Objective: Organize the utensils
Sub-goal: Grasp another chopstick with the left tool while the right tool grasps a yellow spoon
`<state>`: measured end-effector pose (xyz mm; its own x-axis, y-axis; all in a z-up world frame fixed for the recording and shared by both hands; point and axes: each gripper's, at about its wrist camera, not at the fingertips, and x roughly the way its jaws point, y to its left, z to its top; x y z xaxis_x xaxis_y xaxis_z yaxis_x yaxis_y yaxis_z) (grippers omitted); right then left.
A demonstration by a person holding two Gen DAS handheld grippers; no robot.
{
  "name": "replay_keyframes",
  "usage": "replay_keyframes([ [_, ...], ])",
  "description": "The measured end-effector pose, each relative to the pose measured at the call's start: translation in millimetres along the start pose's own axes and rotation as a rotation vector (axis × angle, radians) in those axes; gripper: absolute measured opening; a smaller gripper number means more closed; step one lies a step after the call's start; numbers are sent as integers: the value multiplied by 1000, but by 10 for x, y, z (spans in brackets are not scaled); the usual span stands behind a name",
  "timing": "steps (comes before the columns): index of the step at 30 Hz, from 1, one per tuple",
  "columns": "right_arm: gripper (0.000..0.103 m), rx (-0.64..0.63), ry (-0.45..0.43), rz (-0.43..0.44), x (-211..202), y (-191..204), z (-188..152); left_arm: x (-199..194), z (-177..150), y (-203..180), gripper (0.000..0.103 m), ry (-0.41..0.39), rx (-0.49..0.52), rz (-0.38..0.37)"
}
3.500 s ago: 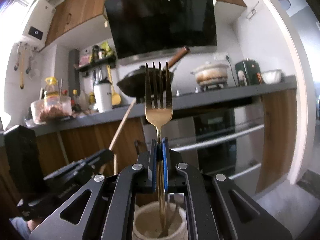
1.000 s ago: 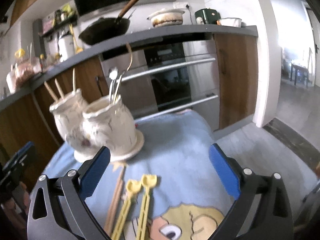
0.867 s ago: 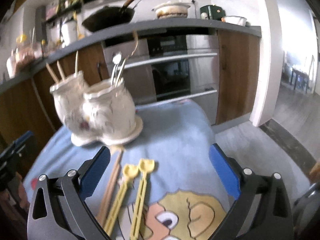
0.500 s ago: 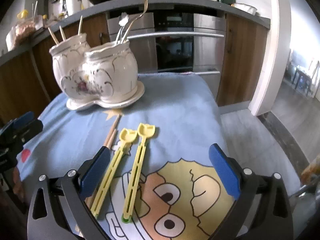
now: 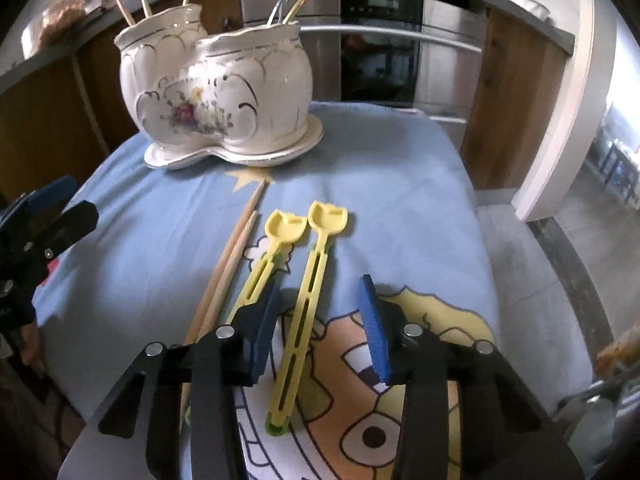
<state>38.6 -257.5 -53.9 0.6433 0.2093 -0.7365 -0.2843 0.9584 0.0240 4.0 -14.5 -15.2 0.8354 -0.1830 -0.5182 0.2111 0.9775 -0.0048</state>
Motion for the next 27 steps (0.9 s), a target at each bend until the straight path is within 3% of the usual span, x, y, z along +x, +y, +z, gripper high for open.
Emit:
replay_keyframes([
  [5, 15, 2, -14, 15, 19, -12, 22, 0, 29, -104, 97, 14, 22, 8],
  [8, 11, 10, -27, 35, 17, -35, 18, -21, 49, -180, 97, 19, 26, -1],
  [23, 11, 96, -147, 121, -206, -308, 4, 152, -28, -495, 97, 141, 3, -28],
  [27, 11, 110, -156, 127, -216, -387, 2, 203, -61, -594, 85, 186, 4, -62],
])
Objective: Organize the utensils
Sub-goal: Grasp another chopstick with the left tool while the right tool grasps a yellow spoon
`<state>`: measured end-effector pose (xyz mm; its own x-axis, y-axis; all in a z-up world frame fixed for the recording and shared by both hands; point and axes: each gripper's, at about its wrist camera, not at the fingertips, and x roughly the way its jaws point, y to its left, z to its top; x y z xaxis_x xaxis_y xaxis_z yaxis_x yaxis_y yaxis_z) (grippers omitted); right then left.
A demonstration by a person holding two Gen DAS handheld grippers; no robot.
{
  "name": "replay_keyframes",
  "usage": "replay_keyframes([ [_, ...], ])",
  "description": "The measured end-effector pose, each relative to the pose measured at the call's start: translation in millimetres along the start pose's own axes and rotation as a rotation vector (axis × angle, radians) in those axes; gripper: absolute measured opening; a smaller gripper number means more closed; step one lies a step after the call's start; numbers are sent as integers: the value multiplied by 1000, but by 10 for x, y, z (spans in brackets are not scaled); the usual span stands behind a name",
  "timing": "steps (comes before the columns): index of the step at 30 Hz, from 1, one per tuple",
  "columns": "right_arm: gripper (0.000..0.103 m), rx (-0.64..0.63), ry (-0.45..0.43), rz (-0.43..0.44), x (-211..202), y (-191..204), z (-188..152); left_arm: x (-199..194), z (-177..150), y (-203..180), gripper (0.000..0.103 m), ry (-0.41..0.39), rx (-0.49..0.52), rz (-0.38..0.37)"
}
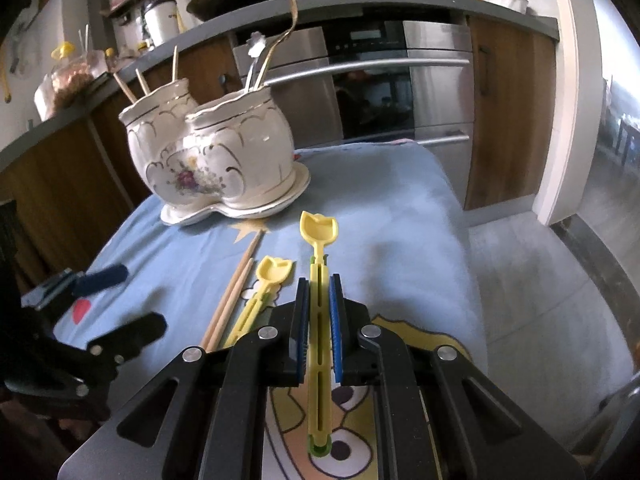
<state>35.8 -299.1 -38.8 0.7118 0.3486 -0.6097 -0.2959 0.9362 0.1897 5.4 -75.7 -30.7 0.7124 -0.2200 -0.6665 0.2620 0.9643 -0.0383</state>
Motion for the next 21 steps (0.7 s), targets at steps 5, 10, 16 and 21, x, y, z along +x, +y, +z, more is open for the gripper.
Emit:
replay_keyframes([
  [5, 11, -7, -13, 5, -36, -24, 9, 70, -23, -146, 78, 34, 17, -14],
  [10, 11, -13, -18, 12, -60, -9, -1, 174, -37, -250, 68, 76, 43, 7],
  [16, 11, -10, -21, 26, -85, -21, 5, 282, 48, -323, 64, 107, 80, 47],
  [21, 11, -13, -21, 37, -104, -21, 2, 344, 127, -339, 20, 126, 98, 6],
])
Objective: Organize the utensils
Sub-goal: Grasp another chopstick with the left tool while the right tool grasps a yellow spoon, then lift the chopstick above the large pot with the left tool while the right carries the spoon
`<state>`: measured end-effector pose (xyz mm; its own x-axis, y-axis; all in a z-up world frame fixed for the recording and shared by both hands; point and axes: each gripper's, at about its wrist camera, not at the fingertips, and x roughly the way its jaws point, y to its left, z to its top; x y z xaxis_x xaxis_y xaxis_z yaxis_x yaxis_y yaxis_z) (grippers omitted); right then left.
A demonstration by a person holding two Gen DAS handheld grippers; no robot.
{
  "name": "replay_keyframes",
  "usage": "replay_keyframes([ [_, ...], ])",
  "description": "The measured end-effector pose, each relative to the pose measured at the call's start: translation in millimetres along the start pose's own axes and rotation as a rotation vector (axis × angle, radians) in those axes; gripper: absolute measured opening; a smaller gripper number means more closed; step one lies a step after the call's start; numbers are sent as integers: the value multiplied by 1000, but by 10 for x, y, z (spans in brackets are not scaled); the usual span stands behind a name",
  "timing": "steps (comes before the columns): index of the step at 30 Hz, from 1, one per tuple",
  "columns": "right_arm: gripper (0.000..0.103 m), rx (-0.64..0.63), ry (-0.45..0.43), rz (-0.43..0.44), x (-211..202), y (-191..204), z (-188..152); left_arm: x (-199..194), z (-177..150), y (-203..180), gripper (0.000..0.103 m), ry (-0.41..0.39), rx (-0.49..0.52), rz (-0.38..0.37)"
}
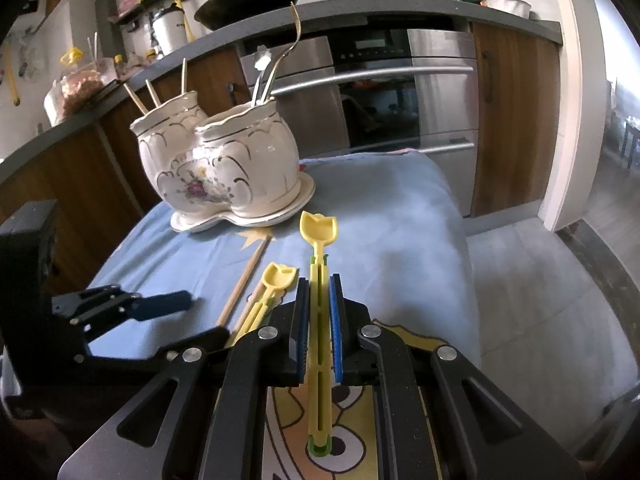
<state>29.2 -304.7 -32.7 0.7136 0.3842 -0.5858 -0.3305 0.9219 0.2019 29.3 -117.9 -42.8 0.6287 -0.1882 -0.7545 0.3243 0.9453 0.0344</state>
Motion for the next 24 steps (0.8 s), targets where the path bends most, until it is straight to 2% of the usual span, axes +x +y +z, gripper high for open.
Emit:
replay_keyframes([
  [1, 11, 1, 0, 2, -4, -8, -2, -3, 12, 14, 12, 9, 10, -20],
  [6, 11, -1, 4, 13, -22, -21, 3, -59, 28, 174, 6, 50, 33, -59],
  [13, 11, -41, 63, 6, 97, 50, -37, -152, -74, 408, 6, 91, 77, -51],
  [16, 11, -50, 72, 4, 127, 79, -51, -170, -104, 444, 11, 85, 58, -64],
  [17, 11, -53, 72, 1, 127, 90, -55, -170, -110, 445, 16, 79, 53, -72],
  [19, 11, -55, 70, -3, 132, 99, -66, -179, -157, 435, 18, 56, 43, -76],
  [20, 11, -57, 69, -5, 132, 106, -70, -171, -160, 446, 18, 43, 33, -78],
  [23, 11, -59, 50, -1, 105, 120, -74, -190, -187, 455, 6, 20, 29, -67],
  [24, 11, -60, 42, 1, 94, 124, -69, -194, -187, 472, 6, 15, 27, -78],
])
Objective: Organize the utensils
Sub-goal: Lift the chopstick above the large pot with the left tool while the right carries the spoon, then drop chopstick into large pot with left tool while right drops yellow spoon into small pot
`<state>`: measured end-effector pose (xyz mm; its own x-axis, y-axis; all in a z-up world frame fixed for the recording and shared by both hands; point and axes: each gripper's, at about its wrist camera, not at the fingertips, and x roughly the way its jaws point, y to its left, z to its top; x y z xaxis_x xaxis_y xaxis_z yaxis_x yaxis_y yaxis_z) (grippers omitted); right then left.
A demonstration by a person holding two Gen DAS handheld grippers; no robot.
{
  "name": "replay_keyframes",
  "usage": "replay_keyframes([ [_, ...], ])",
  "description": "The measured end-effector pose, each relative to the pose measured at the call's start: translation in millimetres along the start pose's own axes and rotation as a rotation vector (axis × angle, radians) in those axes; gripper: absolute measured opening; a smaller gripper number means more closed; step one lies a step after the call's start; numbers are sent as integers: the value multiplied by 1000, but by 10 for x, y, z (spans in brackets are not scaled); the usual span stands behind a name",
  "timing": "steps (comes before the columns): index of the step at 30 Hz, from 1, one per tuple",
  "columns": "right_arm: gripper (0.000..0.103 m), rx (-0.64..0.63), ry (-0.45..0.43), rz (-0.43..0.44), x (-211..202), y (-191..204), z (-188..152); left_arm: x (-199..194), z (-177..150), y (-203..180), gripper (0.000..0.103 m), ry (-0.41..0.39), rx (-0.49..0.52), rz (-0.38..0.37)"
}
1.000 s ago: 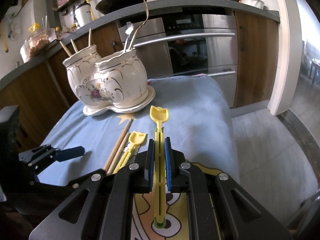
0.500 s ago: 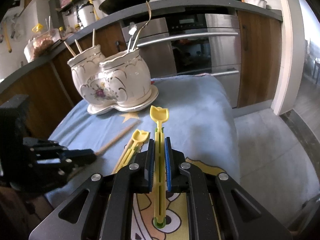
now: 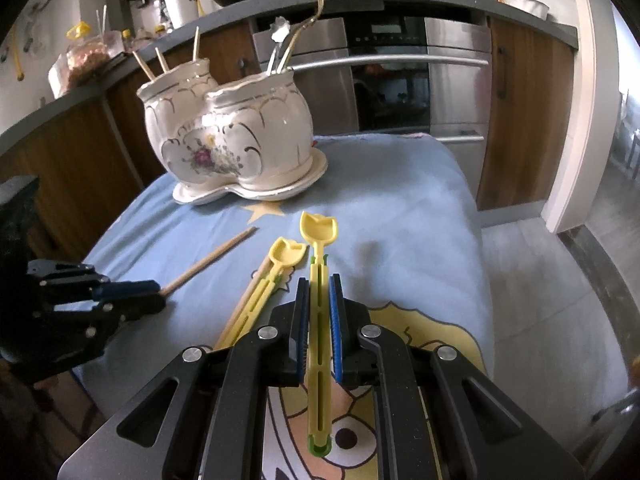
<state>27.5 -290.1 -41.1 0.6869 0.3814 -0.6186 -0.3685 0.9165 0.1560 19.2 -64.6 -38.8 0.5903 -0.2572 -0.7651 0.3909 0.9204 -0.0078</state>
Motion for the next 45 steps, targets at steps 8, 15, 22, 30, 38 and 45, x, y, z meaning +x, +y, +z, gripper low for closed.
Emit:
replay_keyframes([
  [8, 11, 21, -155, 28, -285, 36, 119, -319, 12, 182, 6, -132, 17, -54],
  [15, 11, 3, -279, 56, -446, 175, 385, -794, 231, 366, 6, -330, 20, -59],
  [22, 11, 22, -373, 113, -394, 227, 846, -1100, 594, 552, 6, -496, 6, -62],
  [30, 11, 101, -449, 231, -86, 247, 1455, -1097, 1158, 925, 6, -662, -101, -115],
  [38, 11, 136, -466, 304, 298, 321, 1737, -800, 1447, 1106, 6, -721, -175, -142],
  [45, 11, 67, -483, 221, 553, 438, 1698, -617, 1513, 1093, 6, -795, -166, -61],
])
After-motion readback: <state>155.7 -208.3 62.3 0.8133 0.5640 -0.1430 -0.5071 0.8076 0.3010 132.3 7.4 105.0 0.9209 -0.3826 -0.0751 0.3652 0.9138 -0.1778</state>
